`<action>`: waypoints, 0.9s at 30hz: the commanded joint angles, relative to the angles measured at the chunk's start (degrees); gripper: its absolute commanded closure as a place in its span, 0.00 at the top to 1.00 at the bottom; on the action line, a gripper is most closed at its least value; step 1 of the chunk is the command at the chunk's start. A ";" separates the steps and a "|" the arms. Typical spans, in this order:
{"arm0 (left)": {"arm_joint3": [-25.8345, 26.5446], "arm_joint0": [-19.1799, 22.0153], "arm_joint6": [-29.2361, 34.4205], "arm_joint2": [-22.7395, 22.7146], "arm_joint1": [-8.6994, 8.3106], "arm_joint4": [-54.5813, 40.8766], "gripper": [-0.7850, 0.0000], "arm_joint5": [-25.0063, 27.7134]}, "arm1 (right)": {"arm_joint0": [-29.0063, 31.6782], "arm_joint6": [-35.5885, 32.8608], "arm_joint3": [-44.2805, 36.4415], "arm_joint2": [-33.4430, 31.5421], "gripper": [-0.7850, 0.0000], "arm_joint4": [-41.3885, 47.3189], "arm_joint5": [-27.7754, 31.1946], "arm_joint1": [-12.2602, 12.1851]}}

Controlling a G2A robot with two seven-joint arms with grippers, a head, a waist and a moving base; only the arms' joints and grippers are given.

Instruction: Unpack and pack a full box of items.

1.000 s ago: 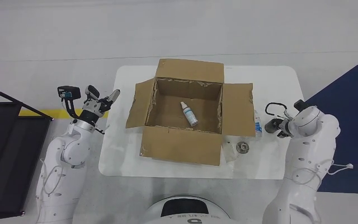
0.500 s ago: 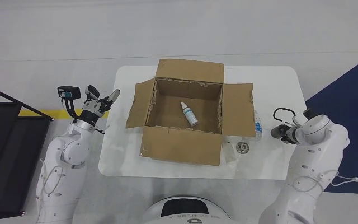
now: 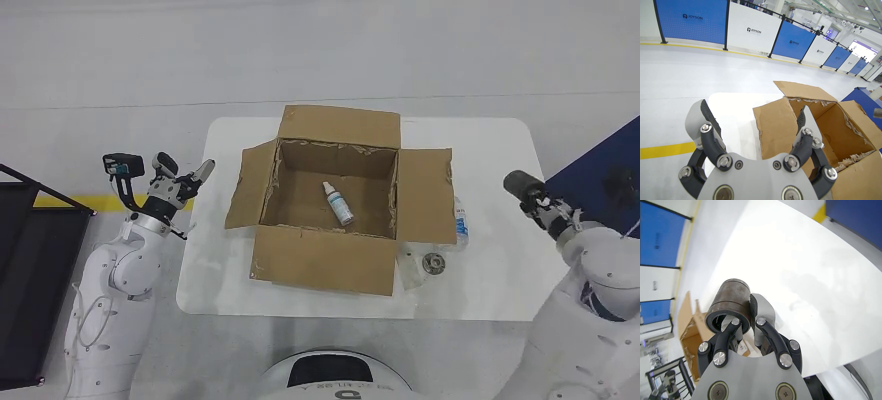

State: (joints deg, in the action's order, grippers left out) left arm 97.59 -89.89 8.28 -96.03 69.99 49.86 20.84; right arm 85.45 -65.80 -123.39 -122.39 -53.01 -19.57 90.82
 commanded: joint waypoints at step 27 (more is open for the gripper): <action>0.00 0.00 0.00 0.00 0.00 0.00 1.00 0.00 | -26.28 -22.21 28.79 58.49 0.00 -41.46 14.72 -0.94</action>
State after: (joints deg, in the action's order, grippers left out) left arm 97.59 -89.89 8.28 -96.03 69.99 49.86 20.84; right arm 59.50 -87.74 -95.92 -64.58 -92.95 -4.86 89.84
